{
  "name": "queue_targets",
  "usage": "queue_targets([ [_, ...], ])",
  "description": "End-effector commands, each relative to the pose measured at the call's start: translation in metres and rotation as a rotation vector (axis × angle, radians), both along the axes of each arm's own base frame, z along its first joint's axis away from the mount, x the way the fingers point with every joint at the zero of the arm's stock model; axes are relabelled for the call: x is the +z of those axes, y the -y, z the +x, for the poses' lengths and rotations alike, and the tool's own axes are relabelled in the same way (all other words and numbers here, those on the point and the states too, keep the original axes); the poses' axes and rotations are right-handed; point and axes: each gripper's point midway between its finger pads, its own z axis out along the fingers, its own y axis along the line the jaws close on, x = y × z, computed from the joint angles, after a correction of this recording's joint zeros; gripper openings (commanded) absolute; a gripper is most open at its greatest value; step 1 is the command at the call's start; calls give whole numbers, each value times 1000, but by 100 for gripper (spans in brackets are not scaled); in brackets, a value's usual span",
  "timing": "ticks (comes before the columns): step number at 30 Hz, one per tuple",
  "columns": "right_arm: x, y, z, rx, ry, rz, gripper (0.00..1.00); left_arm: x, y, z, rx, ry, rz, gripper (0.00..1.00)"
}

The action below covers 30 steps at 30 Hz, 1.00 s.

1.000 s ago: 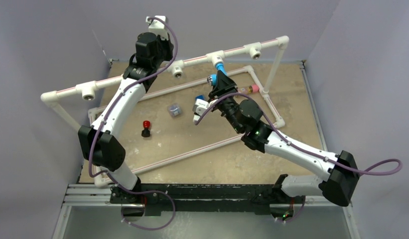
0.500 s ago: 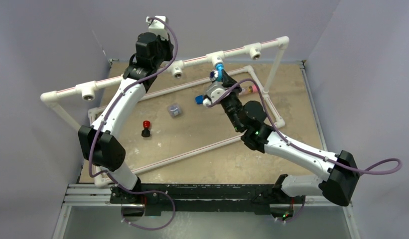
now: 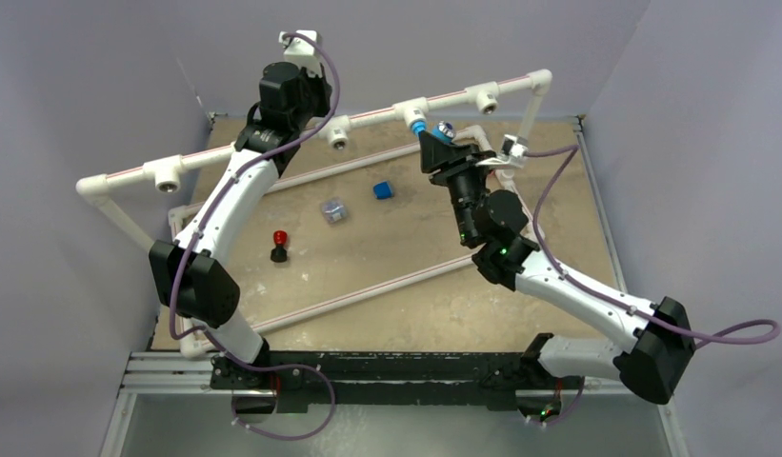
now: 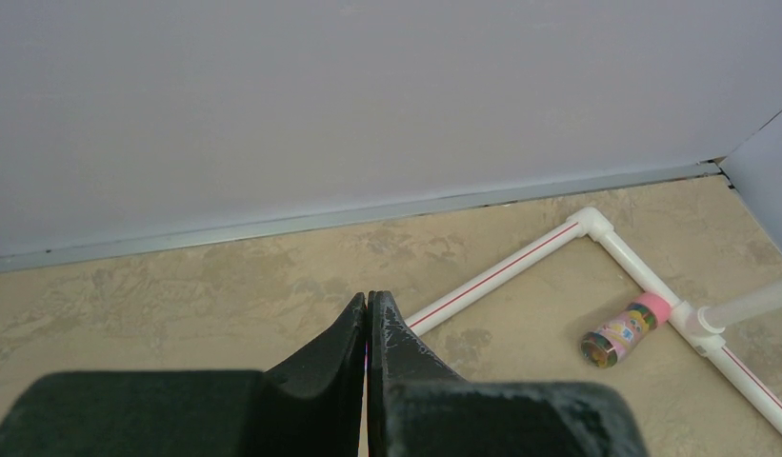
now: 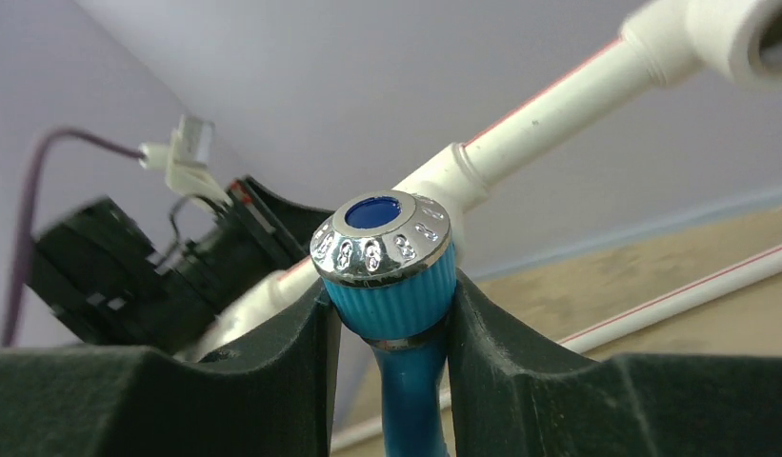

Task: Install the water faucets

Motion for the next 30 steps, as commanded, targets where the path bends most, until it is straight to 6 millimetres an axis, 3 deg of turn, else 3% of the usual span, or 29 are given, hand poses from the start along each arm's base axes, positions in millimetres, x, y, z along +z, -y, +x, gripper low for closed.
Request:
queue_targets([
  [1,-9,-35,-19,309,-235,525,0,-58,4,-4,-21,-152,44,0],
  [8,-39,-39,-21,444,-463,858,0,-58,5,-4,-25,-154,40,0],
  [13,-63,-47,-24,477,-556,909,0,-60,7,-4,-31,-158,38,0],
  [18,-80,-40,-27,455,-591,929,3,-59,6,-5,-30,-155,38,0],
  [22,-83,-34,-30,443,-589,930,27,-61,6,-5,-32,-159,37,0],
  [26,-74,-30,-33,450,-547,896,52,-59,6,-6,-31,-156,36,0],
  [30,-61,-27,-38,463,-476,825,67,-60,5,-6,-28,-157,38,0],
])
